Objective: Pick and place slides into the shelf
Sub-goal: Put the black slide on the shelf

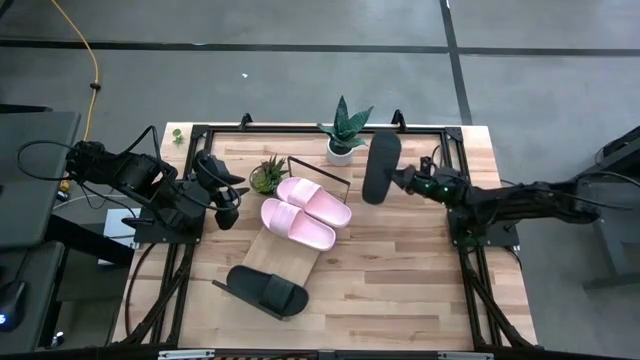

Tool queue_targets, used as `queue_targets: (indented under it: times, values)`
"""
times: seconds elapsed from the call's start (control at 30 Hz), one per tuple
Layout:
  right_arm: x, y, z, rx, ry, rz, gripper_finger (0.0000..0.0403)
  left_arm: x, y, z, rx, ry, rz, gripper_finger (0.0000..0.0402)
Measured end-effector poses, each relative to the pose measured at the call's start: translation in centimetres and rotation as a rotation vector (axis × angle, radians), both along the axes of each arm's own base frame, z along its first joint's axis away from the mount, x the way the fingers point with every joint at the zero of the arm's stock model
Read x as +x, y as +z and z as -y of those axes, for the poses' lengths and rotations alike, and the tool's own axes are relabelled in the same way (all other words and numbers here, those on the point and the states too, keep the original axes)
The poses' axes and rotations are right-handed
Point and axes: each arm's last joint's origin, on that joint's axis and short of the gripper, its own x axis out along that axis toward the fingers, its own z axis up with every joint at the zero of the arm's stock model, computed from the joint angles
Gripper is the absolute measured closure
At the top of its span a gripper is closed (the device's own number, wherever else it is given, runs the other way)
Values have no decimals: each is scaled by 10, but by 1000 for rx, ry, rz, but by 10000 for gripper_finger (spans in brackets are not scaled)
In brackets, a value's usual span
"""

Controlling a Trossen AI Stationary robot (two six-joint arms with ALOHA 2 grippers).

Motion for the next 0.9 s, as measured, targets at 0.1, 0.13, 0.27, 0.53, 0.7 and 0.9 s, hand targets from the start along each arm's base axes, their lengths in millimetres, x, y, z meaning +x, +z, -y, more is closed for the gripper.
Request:
queue_targets:
  times: [0.1, 0.13, 0.27, 0.53, 0.7, 0.9]
  values:
    - [-1, 14, -4, -58, -35, 61, 309, 0, 0, 0, 3, 3, 1, 286]
    - [-2, 18, -5, -74, -47, 73, 309, 0, 0, 0, 3, 3, 2, 286]
    - [-7, 33, -9, -141, -74, 108, 309, 0, 0, 0, 3, 3, 2, 286]
    - [-3, 80, -22, -348, 31, 126, 309, 4, 4, 1, 5, 20, 66, 286]
    - [4, 118, -29, -509, 106, 101, 309, 9, 10, 1, -2, 32, 148, 286]
    - [7, 165, -36, -707, 131, 143, 309, 25, 18, 6, -43, 39, 291, 286]
